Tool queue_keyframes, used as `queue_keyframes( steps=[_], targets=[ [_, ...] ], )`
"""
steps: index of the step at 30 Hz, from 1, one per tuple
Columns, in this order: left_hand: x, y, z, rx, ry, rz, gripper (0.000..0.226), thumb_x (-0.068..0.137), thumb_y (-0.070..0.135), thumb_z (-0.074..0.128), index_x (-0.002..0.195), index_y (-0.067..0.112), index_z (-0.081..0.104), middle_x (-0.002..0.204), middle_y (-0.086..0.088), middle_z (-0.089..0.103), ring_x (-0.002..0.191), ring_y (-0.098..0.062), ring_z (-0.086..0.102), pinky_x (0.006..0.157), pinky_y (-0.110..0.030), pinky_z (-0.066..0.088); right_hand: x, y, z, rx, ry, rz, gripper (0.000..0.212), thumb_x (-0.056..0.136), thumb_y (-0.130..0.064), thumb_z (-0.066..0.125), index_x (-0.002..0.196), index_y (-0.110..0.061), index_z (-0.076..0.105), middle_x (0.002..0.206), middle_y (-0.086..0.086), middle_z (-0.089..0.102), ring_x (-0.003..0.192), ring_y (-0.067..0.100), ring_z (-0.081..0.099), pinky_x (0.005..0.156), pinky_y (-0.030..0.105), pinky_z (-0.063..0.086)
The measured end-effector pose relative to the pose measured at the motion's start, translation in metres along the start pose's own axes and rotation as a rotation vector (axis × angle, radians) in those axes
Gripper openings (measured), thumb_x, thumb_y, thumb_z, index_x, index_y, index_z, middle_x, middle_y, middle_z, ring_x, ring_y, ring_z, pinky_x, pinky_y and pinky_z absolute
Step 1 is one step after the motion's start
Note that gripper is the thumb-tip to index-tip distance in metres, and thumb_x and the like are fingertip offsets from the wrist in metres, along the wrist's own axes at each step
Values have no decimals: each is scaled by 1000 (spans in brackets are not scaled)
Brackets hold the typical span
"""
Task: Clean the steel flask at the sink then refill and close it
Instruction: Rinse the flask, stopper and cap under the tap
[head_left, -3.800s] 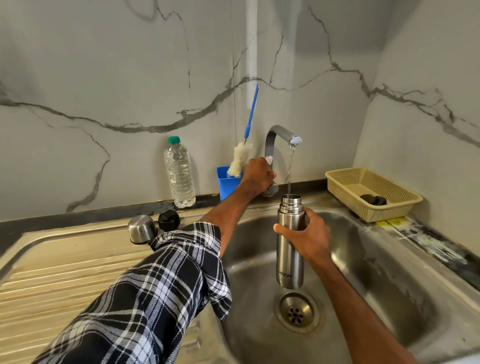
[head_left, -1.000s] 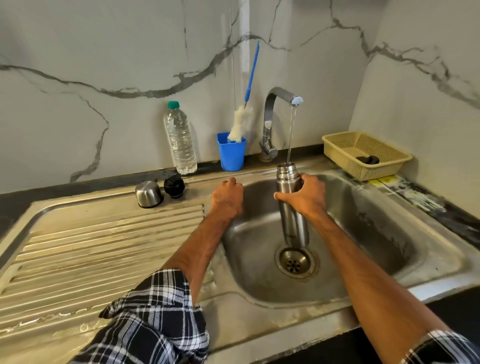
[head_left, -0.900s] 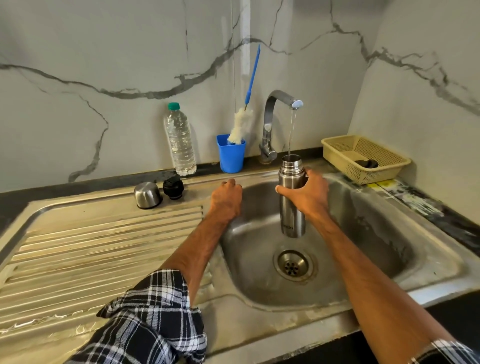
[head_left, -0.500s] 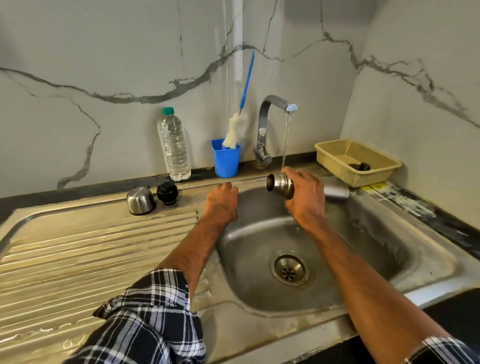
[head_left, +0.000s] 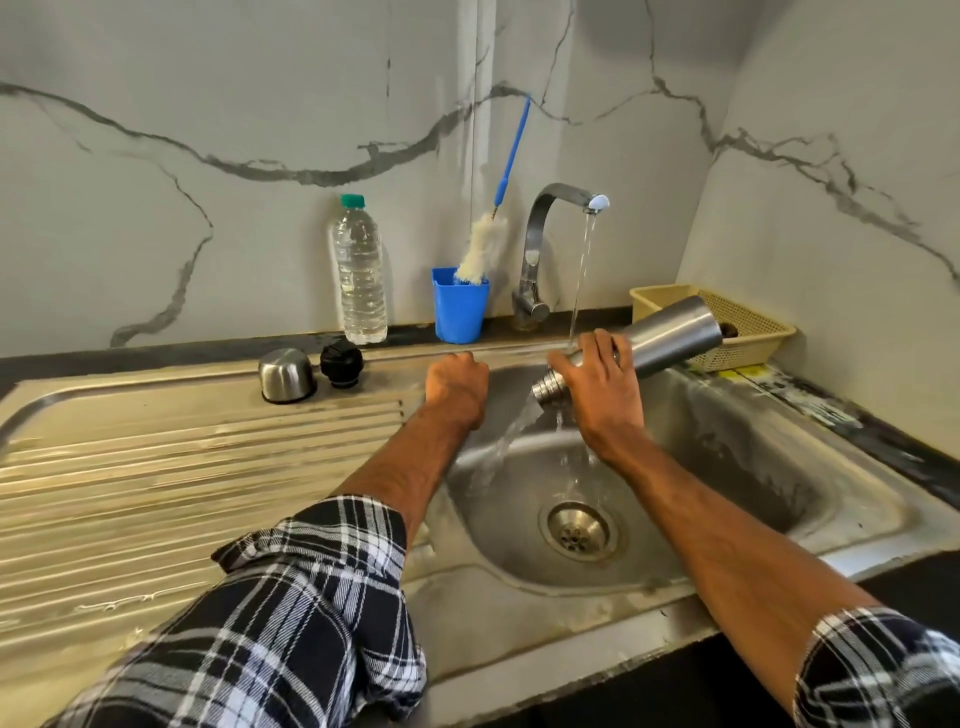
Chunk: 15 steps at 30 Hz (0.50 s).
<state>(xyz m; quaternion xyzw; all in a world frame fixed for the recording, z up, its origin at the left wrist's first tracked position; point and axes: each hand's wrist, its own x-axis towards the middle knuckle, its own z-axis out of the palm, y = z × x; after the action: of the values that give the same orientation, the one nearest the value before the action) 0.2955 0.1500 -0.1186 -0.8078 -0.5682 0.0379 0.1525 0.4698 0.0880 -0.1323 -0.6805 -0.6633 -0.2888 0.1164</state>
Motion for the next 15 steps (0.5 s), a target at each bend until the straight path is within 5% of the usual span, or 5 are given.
queue_keyframes(
  steps=[7,11,15],
  targets=[
    [-4,2,-2,48,4,23,48,90,26,75,132,13,56,131,-9,54,116,-23,56,92,-35,51,2,7,-1,5,-73,121,72,76,-29,84,139,-29,49,135,19,48,131,36,40,117,52,25],
    [-3,-2,0,15,15,20,50,87,25,78,131,12,59,129,-9,56,116,-23,57,96,-36,53,6,16,-5,321,-179,332,86,73,-27,85,146,-30,39,139,19,45,123,37,51,105,49,44],
    [1,-1,-4,17,11,25,52,84,26,81,130,12,60,129,-9,58,117,-23,59,97,-36,54,7,28,-10,659,-117,407,95,67,-30,89,147,-25,38,120,-1,59,98,22,63,88,42,57]
  ],
)
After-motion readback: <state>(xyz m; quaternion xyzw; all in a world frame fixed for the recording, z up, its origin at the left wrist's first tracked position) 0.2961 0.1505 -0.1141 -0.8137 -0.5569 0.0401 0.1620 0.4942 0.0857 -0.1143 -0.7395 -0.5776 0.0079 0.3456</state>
